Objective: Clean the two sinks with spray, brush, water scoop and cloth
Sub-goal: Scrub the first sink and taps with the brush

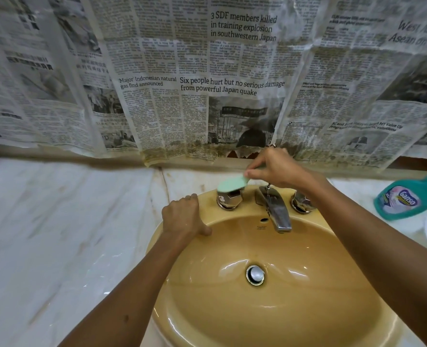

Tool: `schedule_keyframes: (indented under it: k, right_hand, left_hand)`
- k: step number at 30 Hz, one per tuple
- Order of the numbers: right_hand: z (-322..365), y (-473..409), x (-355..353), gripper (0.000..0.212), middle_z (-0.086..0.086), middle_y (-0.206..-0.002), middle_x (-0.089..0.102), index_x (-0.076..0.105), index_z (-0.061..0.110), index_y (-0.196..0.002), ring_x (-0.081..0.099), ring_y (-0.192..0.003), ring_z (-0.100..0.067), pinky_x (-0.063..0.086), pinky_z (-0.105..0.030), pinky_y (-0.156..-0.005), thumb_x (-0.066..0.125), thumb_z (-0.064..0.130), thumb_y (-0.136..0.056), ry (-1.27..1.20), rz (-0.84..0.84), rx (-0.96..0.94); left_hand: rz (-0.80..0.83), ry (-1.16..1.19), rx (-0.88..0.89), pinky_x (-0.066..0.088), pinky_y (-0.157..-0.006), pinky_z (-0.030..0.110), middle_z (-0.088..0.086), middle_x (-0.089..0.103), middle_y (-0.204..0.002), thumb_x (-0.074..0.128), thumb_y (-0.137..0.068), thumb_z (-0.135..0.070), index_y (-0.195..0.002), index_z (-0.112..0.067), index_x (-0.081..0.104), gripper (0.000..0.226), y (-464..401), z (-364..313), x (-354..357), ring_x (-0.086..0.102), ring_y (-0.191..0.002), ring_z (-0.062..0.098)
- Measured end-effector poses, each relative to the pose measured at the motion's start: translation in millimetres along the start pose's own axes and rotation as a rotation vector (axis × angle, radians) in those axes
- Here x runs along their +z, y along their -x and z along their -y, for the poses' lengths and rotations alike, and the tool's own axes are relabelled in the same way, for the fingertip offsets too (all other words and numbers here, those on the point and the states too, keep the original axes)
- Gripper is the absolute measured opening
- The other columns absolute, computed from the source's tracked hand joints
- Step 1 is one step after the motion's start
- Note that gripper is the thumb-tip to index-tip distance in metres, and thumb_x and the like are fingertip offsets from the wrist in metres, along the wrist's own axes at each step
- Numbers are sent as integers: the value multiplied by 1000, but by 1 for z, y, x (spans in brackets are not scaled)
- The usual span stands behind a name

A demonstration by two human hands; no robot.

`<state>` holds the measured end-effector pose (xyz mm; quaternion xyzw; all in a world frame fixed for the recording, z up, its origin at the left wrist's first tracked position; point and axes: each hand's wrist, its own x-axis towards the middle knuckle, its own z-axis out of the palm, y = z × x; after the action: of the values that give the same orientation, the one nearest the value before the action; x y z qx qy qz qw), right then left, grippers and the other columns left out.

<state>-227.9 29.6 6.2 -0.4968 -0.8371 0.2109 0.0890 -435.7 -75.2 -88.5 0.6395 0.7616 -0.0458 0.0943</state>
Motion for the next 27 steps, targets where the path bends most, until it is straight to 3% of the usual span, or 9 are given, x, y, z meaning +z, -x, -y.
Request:
schedule_keyframes:
  k: [4,6,11,15,18,21,27]
  right_hand:
    - [1,2,4,10,11,-93,75,77,29,-93,60,-79,-6,36,-36,-90,70,34,-87,24,-47,37]
    - [0,5,4,7,9,-90,75,77,30,-90,58,-68,-11,43,-36,-77,72,31,-87,-35,27,24]
    - [-3,13,8,14,19,-96,73,77,31,-94,61,-95,-9,30,-40,-100,68,39,-88,53,-41,-18]
    - [-4,17,6,15,20,-95,73,77,32,-95,59,-95,-10,32,-41,-95,66,41,-89,118,-47,-17]
    - [-3,18,8,14,25,-85,69,78,31,-94,59,-89,-6,38,-41,-93,69,39,-87,9,74,-16]
    - [-4,16,11,16,15,-92,75,78,32,-94,62,-94,-10,33,-42,-96,66,42,-89,45,-52,41]
    - [-5,15,10,16,15,-99,74,77,30,-94,62,-94,-9,29,-38,-97,66,40,-90,57,-111,46]
  left_hand:
    - [-11,-2,2,38,-67,28,-2,65,-107,79,-60,-59,-114,-18,51,73,-1,1,1,65,-98,24]
    - [-9,0,5,37,-67,28,-2,65,-107,79,-60,-59,-114,-18,51,73,-1,1,2,64,-98,24]
    - [-7,5,11,38,-67,28,-1,65,-108,78,-60,-60,-116,-18,51,75,-1,1,3,64,-99,24]
    - [-18,-2,19,38,-67,28,-1,66,-107,78,-60,-62,-116,-18,51,76,0,2,3,65,-98,24]
    - [-25,-9,14,37,-65,28,-2,66,-105,78,-59,-62,-113,-18,52,74,0,2,4,65,-95,23]
    - [-27,-14,15,38,-66,29,-2,66,-106,78,-60,-63,-115,-18,52,75,0,2,3,65,-97,24]
    - [-30,-20,21,37,-66,28,-2,66,-107,78,-59,-64,-116,-18,53,76,-1,2,3,65,-97,24]
